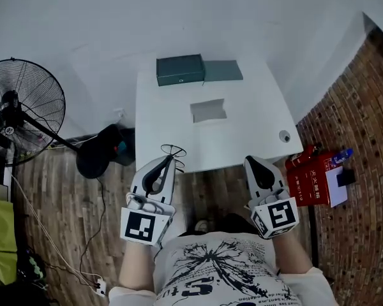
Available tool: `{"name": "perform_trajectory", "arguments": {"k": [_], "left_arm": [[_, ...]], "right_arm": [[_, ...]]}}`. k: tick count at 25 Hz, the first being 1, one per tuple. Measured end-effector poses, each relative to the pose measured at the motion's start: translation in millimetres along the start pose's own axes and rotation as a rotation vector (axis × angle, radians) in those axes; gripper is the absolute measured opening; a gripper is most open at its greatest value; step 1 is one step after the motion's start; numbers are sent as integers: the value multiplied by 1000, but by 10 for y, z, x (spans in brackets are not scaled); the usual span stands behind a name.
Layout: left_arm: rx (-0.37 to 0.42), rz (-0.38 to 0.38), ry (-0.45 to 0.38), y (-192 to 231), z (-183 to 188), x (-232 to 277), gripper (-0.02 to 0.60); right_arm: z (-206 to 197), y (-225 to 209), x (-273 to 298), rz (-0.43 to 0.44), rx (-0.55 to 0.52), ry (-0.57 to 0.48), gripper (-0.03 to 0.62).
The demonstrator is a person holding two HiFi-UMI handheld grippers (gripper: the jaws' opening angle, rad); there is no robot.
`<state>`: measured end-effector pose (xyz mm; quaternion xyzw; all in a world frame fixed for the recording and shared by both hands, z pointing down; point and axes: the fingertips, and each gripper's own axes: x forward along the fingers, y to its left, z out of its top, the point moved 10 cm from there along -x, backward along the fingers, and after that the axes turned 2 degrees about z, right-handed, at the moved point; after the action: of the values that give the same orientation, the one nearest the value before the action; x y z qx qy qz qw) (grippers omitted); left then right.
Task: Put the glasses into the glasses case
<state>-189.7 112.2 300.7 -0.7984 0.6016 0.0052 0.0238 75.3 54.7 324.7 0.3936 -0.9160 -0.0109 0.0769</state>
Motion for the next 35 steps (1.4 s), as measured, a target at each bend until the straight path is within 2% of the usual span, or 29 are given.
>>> {"name": "perform_trajectory", "arguments": {"k": [10,15,18,22,31,35], "left_arm": [[12,9,91,218,-351,1048,15],[19,22,133,350,-517,1692,15],[47,17,192,409,-663,2012,15],[131,-42,345,483,-873,2376,15],[337,-242,556,446,-1432,3130,15],[387,-309,633,463,-1625,3362,15]], "right_arm": [[-127,-770,865,46,11,1,14],[-152,-1247,1386,102,1,27,14],[-248,-1460,1644,148,9,55,14],[-416,-1667,1911,168,46,101,14],[-752,-1969,2200,187,108,178,14],[-855,-2072,2251,181,125,206,15]]}}
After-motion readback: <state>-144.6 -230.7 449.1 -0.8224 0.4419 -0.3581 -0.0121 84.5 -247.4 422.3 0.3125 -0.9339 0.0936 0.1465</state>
